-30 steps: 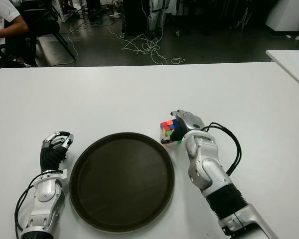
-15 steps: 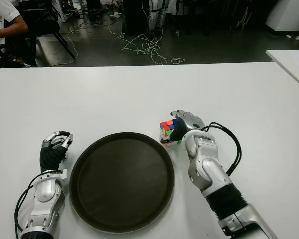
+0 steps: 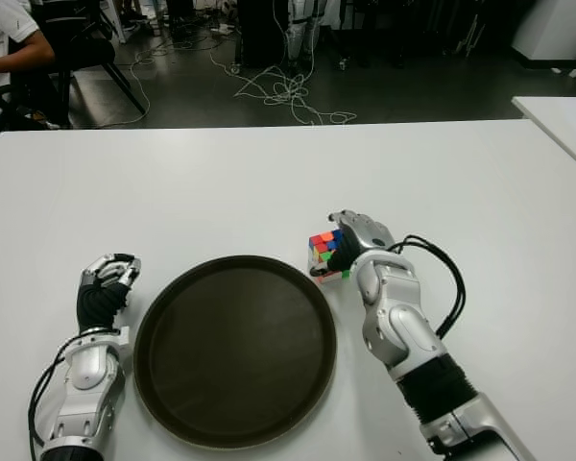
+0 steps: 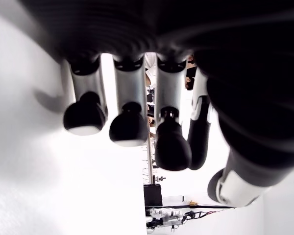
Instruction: Pick up the Rubik's Cube and put it in the plate
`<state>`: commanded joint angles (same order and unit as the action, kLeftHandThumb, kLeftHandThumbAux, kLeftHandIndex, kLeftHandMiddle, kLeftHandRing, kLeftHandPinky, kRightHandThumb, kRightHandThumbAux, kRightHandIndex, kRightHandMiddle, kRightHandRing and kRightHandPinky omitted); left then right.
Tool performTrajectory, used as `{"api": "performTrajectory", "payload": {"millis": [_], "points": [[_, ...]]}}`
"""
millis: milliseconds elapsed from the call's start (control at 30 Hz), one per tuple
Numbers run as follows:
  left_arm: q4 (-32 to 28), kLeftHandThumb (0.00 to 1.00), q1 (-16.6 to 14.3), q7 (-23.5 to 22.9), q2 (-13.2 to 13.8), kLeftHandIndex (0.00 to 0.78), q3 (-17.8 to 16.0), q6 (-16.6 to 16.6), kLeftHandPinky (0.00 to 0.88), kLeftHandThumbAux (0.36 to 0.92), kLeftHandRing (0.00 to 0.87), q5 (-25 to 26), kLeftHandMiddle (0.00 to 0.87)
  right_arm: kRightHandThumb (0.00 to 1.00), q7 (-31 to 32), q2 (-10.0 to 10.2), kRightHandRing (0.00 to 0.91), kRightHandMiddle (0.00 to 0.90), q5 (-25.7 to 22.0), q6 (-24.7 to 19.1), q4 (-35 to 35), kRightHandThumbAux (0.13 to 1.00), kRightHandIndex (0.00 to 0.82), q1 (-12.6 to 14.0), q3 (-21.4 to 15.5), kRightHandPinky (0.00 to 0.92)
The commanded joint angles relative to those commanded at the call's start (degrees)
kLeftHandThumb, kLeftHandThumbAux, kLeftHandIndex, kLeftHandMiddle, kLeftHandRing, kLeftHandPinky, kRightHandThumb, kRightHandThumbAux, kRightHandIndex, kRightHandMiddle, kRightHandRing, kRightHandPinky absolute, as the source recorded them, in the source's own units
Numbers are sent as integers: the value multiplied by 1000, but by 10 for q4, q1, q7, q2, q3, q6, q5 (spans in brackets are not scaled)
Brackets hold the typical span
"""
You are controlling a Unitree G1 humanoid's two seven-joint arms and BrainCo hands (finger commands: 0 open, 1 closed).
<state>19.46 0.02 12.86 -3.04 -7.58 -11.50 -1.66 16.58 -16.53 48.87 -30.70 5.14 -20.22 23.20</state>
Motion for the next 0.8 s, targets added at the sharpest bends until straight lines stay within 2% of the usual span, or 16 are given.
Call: {"api": "performTrajectory", "payload": {"millis": [333,800], "points": [[0,716,0,0,0,445,1,3,844,700,841,-3,813,0,0,-4,0,0,-5,11,22,684,0,-9,2,0],[-13,717,4,4,-5,446,4,9,844,699,838,-7,808,0,19,-11,0,0,1,15,65,681,0,-36,19,0]]}}
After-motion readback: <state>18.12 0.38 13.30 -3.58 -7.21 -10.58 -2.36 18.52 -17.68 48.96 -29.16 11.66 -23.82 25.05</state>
